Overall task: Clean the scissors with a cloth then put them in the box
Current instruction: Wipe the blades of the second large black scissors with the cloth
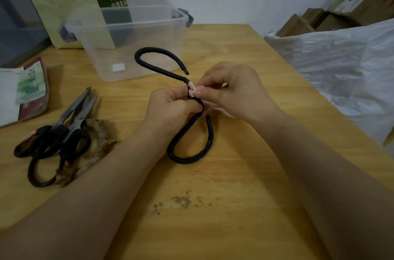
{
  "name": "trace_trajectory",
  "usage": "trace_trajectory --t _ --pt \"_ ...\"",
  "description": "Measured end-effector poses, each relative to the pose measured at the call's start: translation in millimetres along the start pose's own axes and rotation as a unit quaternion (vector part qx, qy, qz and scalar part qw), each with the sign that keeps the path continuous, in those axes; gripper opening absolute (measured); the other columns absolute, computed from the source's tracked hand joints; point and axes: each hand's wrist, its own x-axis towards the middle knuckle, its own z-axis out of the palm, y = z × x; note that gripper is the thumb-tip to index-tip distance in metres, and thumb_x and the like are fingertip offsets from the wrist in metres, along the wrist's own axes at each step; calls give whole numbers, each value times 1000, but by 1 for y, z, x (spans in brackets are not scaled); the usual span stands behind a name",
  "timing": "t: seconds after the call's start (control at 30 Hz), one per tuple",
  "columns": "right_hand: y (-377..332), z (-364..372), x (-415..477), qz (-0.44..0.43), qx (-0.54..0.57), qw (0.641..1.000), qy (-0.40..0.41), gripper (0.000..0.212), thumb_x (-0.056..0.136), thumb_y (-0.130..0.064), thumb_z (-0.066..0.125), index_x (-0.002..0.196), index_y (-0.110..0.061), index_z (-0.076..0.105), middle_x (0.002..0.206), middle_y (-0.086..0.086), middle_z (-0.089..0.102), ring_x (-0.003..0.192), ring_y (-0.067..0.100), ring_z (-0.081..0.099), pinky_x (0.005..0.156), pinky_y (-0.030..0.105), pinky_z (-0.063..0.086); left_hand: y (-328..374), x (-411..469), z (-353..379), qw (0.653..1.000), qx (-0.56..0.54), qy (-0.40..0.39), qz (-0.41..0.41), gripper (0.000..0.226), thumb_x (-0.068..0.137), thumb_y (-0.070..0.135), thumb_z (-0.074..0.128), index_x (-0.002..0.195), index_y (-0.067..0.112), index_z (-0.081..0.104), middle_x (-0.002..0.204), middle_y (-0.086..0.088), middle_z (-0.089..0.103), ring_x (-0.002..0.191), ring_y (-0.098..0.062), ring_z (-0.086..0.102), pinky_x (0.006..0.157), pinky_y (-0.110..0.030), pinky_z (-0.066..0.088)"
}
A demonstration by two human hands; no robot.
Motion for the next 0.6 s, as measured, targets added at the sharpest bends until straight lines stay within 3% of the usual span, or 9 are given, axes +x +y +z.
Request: trace_trajectory --t 0.13,0.23,0.3,0.37,0.43,0.5,0.6 --pt "0 -4 4 26 -25 999 -11 16 69 -27 80 61 -34 68 81 -9 66 77 11 63 75 44 54 3 -3 2 1000 -7 3 -7 32 75 -23 55 81 4 69 72 -10 71 68 -20 69 68 -25 59" --pt "-1 -5 2 60 -42 997 -29 11 63 -32 77 57 -33 68 74 -10 68 71 11 65 74 43 55 2 -1 2 1000 4 19 -7 26 74 -22 57 81 0 69 82 -23 69 73 -29 67 68 -29 59" --pt "-1 -9 -1 97 -55 993 -50 16 69 -23 79 58 -24 67 63 -6 67 60 10 63 63 34 54 2 -1 2 1000 8 19 -11 26 75 -22 57 81 1 68 86 -25 69 74 -29 68 69 -30 59" --pt "-2 -15 -3 119 -81 988 -53 15 76 -17 75 63 -16 66 54 -1 63 53 15 62 53 33 55 3 -2 3 1000 2 10 -19 26 76 -23 55 84 -2 68 83 -20 70 67 -21 69 67 -27 59" --pt "-3 -16 -3 103 -66 992 18 16 79 -16 72 66 -16 64 60 0 65 59 21 65 58 34 58 4 -3 3 1000 -8 1 -22 26 77 -24 53 84 -2 67 74 -14 71 62 -16 69 66 -25 59" --pt "-4 -15 -1 61 -22 995 70 15 81 -23 73 68 -24 66 72 -6 66 72 13 65 69 30 54 4 -2 3 1000 -8 4 -19 28 76 -24 54 81 1 68 71 -12 71 62 -17 68 67 -27 59" --pt "-4 -5 2 33 -38 998 24 8 83 -30 71 78 -26 74 80 -4 68 80 13 63 78 38 53 3 -1 3 1000 18 10 -4 30 75 -23 55 77 4 69 77 -18 70 71 -25 67 73 -33 58"
